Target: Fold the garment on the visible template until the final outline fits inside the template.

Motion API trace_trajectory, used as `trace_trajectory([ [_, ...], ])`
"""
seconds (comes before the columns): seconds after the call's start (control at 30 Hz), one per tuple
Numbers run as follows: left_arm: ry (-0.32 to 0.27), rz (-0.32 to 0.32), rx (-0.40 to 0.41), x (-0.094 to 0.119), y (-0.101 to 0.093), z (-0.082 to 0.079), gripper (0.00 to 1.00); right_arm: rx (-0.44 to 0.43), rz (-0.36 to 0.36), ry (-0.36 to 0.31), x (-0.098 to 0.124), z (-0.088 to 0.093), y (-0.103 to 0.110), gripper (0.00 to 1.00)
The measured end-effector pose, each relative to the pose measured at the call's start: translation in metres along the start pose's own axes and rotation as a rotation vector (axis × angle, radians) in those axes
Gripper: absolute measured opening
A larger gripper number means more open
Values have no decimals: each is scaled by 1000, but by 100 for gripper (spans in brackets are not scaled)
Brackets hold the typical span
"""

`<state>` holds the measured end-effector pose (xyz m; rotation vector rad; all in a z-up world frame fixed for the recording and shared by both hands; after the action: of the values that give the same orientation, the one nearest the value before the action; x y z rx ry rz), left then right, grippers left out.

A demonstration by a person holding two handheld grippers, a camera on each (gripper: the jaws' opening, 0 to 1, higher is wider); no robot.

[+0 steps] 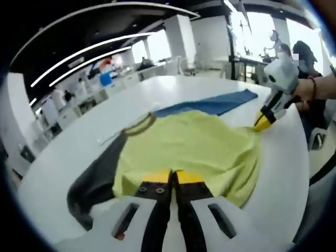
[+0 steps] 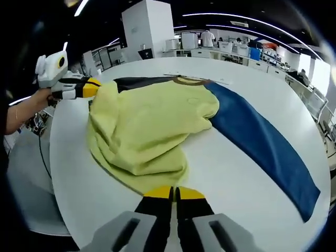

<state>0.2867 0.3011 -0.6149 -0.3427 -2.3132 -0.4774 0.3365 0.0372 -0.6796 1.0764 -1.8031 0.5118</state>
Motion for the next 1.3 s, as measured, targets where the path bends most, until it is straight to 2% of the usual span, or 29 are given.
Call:
trace_trajectory([
  [0.23, 36, -9, -61, -30, -10, -12, 0, -5, 1, 1, 1, 1, -1, 0],
  [0.63, 59, -42, -9, -70, -22, -14, 0, -1, 13, 14, -2, 4, -1, 0],
  [0.9, 96, -31, 73, -86, -30, -7, 0, 5, 21, 21, -4, 4, -2, 0],
  [1.23, 92, -40, 84, -87, -30, -6, 0, 11, 27, 23, -5, 2, -2, 0],
  [1.3, 66, -42, 127, -84, -29, -8, 1, 12, 27, 24, -5, 2, -2, 0],
])
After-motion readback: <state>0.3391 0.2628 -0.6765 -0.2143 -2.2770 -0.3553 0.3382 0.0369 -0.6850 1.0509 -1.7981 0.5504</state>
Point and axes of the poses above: the point that each gripper's makers call its tool centre point, and the gripper's own axes: x roughly backward along the fingers, y roughly to its left, z roughly out of its underside, the point moved 6 cm from there along x, roughly backward along the fingers, and after that the axes turned 14 degrees about y, right-handed, at the moved point
